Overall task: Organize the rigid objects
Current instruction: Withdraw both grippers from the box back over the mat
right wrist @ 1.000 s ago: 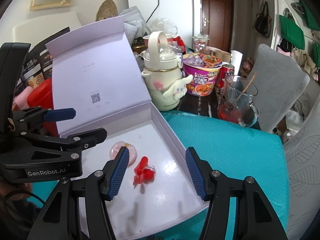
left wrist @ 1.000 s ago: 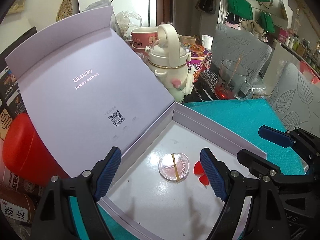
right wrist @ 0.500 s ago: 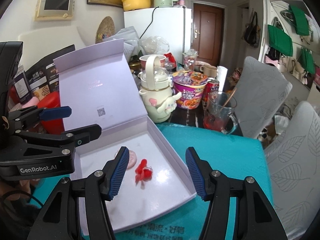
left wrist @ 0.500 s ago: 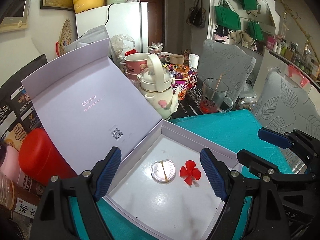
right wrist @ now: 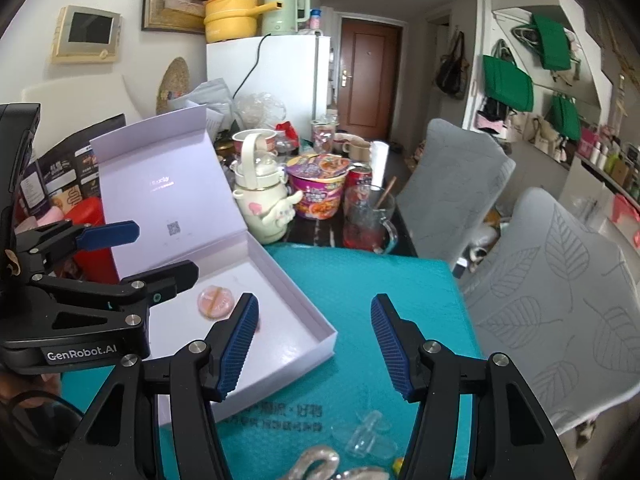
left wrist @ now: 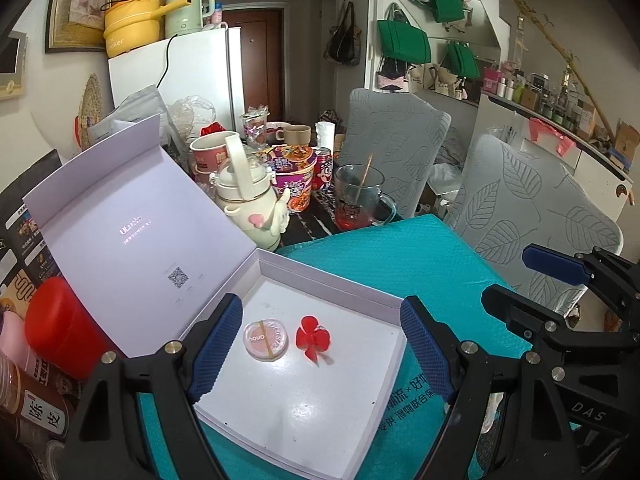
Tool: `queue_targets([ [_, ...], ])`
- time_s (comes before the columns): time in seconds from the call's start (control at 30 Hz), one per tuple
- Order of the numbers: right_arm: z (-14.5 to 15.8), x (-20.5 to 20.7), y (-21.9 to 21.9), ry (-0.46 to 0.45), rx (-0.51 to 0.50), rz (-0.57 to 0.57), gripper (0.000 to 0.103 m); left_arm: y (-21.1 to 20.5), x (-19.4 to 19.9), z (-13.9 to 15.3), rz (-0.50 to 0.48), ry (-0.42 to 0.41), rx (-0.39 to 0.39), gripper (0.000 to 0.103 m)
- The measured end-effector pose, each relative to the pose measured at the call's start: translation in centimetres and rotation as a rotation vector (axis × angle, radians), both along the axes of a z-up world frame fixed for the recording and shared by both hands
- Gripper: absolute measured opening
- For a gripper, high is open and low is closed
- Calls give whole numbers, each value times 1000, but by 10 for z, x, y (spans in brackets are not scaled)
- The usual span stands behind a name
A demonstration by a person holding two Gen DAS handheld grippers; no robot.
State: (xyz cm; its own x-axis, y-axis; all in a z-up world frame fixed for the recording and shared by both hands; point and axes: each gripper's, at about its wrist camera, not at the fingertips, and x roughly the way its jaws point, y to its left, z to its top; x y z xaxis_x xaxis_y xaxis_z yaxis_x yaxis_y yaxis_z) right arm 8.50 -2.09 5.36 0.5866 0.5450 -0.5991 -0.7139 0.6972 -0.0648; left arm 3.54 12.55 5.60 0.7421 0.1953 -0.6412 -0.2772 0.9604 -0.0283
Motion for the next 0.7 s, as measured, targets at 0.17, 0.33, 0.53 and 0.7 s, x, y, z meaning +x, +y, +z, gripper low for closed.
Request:
queue_targets([
  [0.17,0,-6,-29,5,7,-72,60,-26,-1,-1,-75,0,-1,81],
  [0.33,-4,-10,-54,16,11,-133,62,-49,-1,-5,-135,14,-8,81],
  [0.53,-11,-18,-83,19,10,-187,63,-67,1,-16,-171,43,-17,81],
  [0.7,-17,-22,-104,30,13,-219,65,-84,1,-23,-200,58,-47,81],
])
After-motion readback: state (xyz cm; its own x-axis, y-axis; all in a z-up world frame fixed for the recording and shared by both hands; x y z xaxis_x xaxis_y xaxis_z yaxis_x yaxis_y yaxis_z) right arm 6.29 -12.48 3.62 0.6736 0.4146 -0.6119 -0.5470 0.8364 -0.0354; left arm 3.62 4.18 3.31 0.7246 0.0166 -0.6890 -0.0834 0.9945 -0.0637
